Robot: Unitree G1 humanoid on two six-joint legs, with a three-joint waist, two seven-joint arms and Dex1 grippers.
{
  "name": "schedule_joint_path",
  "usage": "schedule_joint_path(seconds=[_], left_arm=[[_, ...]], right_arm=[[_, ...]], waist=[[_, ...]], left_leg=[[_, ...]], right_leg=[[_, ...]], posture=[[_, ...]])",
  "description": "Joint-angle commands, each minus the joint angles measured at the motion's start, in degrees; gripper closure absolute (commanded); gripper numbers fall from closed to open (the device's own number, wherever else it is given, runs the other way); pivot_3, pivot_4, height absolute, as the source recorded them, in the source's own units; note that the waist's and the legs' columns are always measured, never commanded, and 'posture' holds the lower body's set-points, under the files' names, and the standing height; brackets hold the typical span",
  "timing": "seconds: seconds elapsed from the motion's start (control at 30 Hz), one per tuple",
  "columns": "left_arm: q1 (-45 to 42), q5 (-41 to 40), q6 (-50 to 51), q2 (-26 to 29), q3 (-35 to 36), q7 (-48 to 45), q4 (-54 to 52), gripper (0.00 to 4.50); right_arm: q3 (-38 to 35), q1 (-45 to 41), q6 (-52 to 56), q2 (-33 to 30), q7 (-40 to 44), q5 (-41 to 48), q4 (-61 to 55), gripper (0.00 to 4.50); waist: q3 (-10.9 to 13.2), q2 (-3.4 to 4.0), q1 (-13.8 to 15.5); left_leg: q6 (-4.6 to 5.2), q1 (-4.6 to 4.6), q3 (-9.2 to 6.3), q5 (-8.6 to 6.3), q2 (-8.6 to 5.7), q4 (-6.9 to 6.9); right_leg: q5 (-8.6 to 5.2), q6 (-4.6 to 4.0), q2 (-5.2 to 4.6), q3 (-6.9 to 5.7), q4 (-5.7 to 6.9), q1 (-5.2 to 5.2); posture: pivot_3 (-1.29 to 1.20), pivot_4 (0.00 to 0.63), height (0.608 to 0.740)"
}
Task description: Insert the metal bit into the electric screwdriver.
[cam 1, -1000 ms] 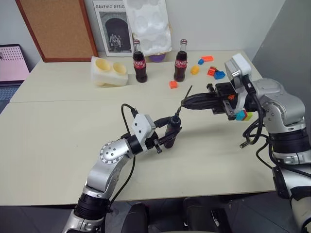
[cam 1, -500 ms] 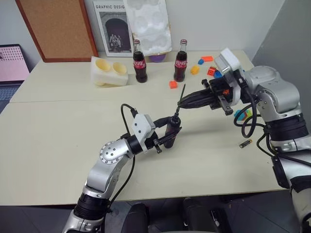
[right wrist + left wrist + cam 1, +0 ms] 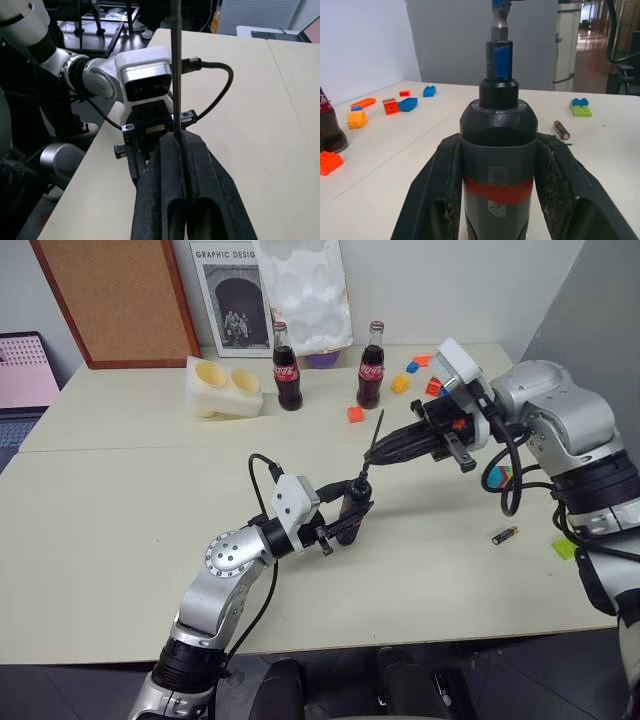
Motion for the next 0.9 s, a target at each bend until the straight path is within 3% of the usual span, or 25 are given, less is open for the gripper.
schedule_joint_path(seconds=[0.03, 0.57, 0.9], left_arm=[[0.30, 1.37, -0.32, 1.24, 0.23, 0.12, 0.14, 2.85], [0.48, 1.61, -0.58, 1.56, 0.03, 0.03, -0.07, 2.85], [1.13, 1.18, -0.74, 2.32, 0.62, -0.17, -0.25, 2.85]], right_arm=[[3.96, -1.26, -2.48, -1.58, 5.18, -0.32, -0.24, 4.50], [13.40, -6.39, -7.45, -2.87, 5.18, 3.05, 4.16, 4.50], [5.27, -6.23, 0.13, -3.54, 5.18, 8.49, 1.79, 4.50]], waist=[[0.00, 0.00, -0.01], [-0.01, 0.02, -0.04], [-0.01, 0.02, 0.02]], left_leg=[[0.00, 0.00, 0.01, 0.00, 0.00, 0.00], [0.00, 0.02, 0.00, 0.00, 0.02, 0.00], [0.00, -0.02, -0.02, 0.00, 0.03, 0.00]], right_leg=[[0.00, 0.00, 0.00, 0.01, 0.00, 0.00], [0.00, -0.02, 0.00, 0.01, 0.01, 0.00], [0.00, -0.03, 0.00, -0.01, 0.02, -0.03]], posture=[[0.00, 0.150, 0.740], [0.00, 0.150, 0.740], [0.00, 0.150, 0.740]])
